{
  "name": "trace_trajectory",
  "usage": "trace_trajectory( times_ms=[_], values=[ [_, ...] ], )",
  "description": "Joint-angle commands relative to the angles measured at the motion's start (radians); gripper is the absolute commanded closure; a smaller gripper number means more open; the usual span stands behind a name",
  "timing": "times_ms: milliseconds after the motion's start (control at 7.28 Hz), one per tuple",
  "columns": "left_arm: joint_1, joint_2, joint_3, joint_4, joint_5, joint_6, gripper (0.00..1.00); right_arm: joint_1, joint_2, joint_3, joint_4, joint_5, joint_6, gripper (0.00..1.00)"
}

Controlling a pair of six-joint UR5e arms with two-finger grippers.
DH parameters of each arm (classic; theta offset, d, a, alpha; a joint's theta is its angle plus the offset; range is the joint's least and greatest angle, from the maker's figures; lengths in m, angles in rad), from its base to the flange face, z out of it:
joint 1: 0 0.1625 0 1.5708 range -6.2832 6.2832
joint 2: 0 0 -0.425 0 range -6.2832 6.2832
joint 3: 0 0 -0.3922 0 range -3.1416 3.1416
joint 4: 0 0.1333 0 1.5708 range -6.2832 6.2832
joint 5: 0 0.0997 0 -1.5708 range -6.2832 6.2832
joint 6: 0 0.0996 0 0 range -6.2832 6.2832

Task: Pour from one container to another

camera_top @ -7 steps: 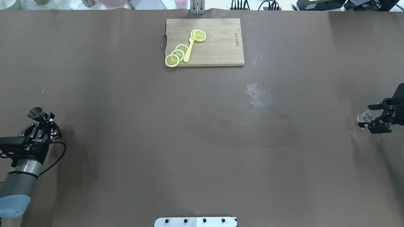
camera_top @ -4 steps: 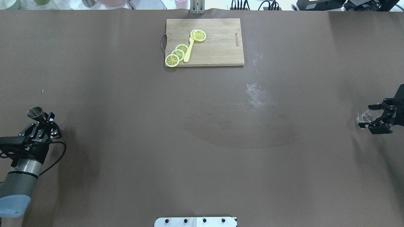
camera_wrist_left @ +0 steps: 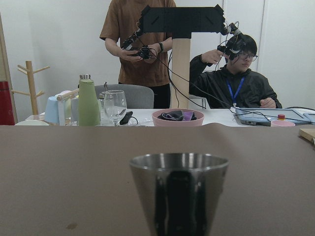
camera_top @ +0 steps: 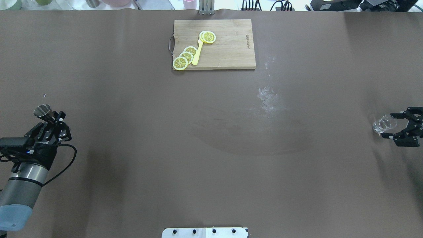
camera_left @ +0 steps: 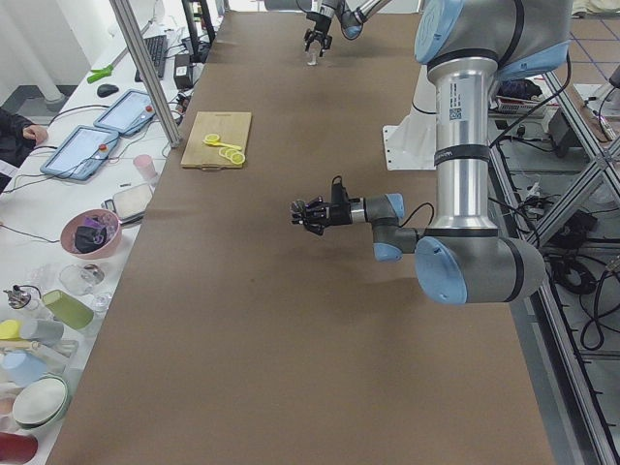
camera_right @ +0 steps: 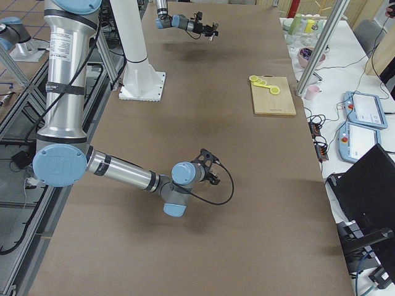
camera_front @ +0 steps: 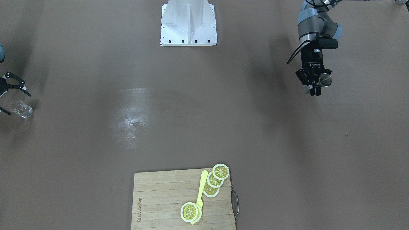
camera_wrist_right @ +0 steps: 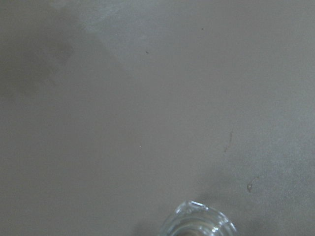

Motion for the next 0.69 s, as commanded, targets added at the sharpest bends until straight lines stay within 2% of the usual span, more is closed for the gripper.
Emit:
trace_trajectory(
  times_ms=[0, 412, 550],
  values=[
    [-0.006, -0.016, -0.100, 0.004, -0.185, 0.079, 1.00, -0.001, 0.007, -0.003, 0.016, -0.015, 0.007, 0.05],
    [-0.064, -0.111, -0.137, 0.004, -0.425, 0.137, 1.00, -0.001, 0.030, -0.041, 0.017, -0.024, 0.007, 0.06],
    [-0.067, -0.131, -0.136, 0.004, -0.425, 0.183, 1.00, -0.001, 0.028, -0.043, 0.017, -0.022, 0.007, 0.12]
  ],
)
